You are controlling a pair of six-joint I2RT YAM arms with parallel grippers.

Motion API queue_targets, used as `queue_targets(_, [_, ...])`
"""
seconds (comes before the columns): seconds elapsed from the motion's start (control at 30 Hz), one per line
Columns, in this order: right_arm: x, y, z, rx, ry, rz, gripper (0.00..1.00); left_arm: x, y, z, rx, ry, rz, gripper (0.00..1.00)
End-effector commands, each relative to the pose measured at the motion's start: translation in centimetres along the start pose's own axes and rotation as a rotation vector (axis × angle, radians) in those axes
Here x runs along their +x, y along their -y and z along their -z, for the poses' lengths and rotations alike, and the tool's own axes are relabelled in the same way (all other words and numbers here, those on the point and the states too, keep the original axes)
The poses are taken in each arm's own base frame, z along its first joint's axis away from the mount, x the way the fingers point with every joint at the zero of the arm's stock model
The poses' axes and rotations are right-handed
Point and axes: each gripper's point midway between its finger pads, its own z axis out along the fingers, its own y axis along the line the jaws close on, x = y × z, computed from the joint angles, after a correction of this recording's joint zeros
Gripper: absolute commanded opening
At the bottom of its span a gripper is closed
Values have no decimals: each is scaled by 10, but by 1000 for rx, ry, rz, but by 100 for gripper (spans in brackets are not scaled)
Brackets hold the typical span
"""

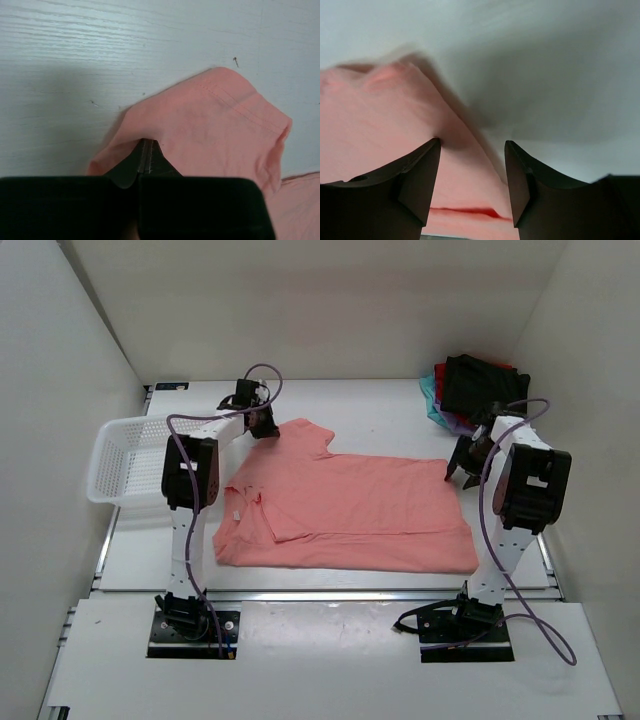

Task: Fold and stack the t-shirts
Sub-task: Grap the side of the flattened tshirt furthest away from the robot with both arms

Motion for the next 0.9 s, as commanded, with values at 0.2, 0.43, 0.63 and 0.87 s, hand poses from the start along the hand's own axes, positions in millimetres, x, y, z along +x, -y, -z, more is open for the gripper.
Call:
queue_targets(0.2, [-35, -43, -20, -293, 113, -130, 52, -26, 2, 26, 50, 51, 59, 0])
queue_targets(0.43, [-50, -50, -33, -345, 122, -116, 51, -25, -6, 38, 57, 54, 78, 0])
queue_targets(0.63, [-78, -51, -28, -376, 151, -123, 17, -39, 2, 52, 96, 80, 106, 0])
queue_targets(0.87, [-104, -58, -4, -377, 238, -37, 0, -70, 18, 89, 166, 163, 134, 0])
